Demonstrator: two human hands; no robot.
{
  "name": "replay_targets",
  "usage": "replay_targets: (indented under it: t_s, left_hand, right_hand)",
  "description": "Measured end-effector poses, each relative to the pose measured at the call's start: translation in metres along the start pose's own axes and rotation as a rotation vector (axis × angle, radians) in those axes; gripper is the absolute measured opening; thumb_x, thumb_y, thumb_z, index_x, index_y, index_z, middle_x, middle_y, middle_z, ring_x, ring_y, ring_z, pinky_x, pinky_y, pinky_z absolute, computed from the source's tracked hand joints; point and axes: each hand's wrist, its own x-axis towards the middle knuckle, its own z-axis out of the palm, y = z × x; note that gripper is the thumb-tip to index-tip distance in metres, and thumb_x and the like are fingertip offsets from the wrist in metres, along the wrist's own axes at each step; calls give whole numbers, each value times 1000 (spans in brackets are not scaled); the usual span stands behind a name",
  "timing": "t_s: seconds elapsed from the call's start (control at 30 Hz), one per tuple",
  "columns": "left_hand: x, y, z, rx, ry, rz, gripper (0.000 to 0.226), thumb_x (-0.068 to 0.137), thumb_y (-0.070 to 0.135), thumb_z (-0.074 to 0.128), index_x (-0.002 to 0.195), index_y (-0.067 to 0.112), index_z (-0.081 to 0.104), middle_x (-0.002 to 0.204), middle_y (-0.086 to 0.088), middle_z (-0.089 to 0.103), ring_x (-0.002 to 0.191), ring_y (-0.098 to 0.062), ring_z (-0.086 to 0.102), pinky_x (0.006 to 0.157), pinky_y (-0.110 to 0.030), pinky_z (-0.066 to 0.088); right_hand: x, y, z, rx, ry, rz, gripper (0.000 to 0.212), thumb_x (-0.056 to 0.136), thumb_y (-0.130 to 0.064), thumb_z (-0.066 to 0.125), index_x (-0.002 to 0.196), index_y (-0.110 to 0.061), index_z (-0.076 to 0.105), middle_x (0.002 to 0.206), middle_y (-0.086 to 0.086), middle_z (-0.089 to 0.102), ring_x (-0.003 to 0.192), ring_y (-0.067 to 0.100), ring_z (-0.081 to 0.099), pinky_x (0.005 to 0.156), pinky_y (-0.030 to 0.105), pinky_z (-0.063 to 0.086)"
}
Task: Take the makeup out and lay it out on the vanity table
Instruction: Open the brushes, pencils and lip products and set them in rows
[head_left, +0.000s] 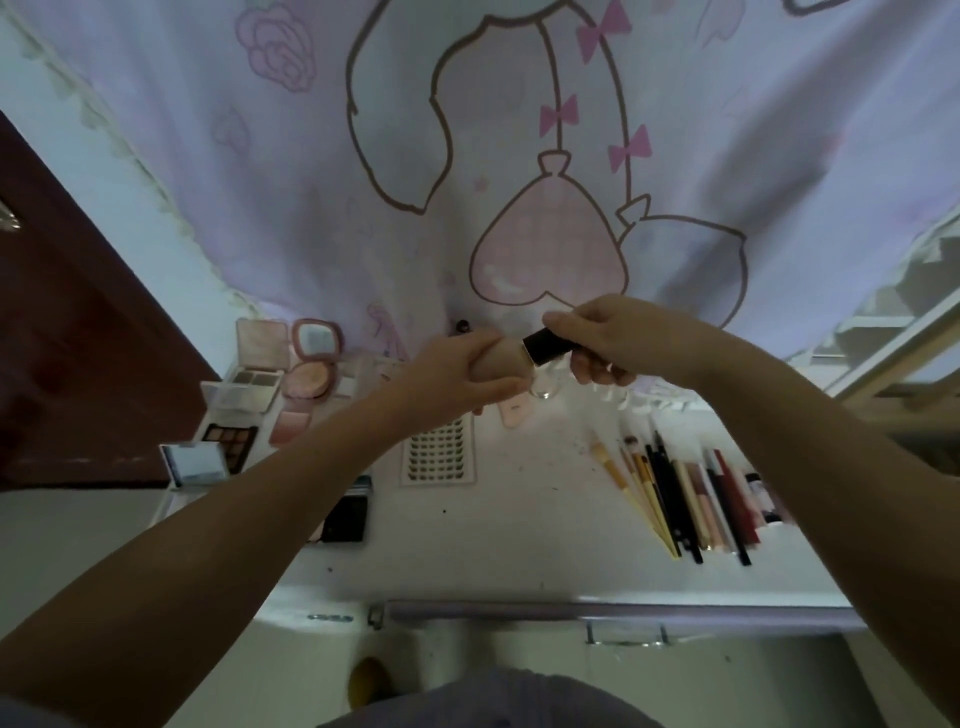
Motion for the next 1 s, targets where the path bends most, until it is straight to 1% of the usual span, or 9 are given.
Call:
replay_targets:
  t_s: [0.07,0.13,0.17,0.27,0.33,0.53,0.8,0.9,1.0]
  left_hand:
    - [0,-1,1,-6,-3,-5,26,85,31,66,106,22,54,82,8,59,62,-6,60,54,-12,51]
    - [2,-3,3,-22,6,-6,26,84,31,66,107,23,55,82,8,60,62,-8,62,55,-15,52]
    - [3,-3,3,-24,10,-7,27,84,32,67,107,24,55,83,7,61,64,-11,63,57,-18,54]
    - [8,-5,6,-16,11,-18,30,82,39,67,107,29,55,85,6,64,70,-14,66,63,-26,57]
    - [11,-6,8,-32,2,-20,30,81,41,67,106,27,57,83,3,65,69,-15,66,64,-28,56]
    - [10,-6,4,-148,24,-35,30,84,27,68,110,15,60,74,4,62,52,0,56,46,-10,41]
    - [9,-8,7,-126,-25,-9,30,83,34,67,109,23,59,80,5,64,61,-9,62,53,-16,48]
    - [7,-5,3,-127,-27,-1,26,84,30,67,106,21,59,73,10,60,52,0,56,49,-12,43]
    - [4,-7,1,-136,-26,9,23,84,29,67,104,25,58,80,7,63,59,-7,61,52,-17,50]
  right_hand:
    - [-3,5,-4,78,-46,-72,16,96,-26,50,106,-18,59,89,1,65,72,11,63,58,19,51]
    - [-6,7,-10,191,-111,-86,25,94,-20,55,118,-24,54,105,2,62,90,14,67,66,23,56]
    - [-5,7,-10,196,-105,-64,27,93,-25,56,120,-25,52,105,2,63,90,14,68,66,24,56]
    - [-2,2,-3,39,15,-33,28,94,-45,46,97,-20,58,80,0,69,58,8,63,53,23,49]
    - [0,2,-4,-22,90,-80,32,95,-42,46,88,-13,59,67,1,63,47,9,51,49,21,43]
    - [-7,6,-25,-58,109,-134,10,95,-30,50,97,-25,59,70,-6,57,49,0,47,47,17,40]
    - [-8,0,-26,-73,109,-157,13,95,-31,49,96,-22,60,55,-13,54,43,0,42,44,14,36]
    - [-9,2,-29,-8,132,-140,16,96,-30,49,96,-19,61,60,-7,52,44,0,40,44,15,35]
    - [-11,4,-29,40,126,-117,18,96,-30,49,94,-18,61,63,-3,50,44,1,39,44,15,34]
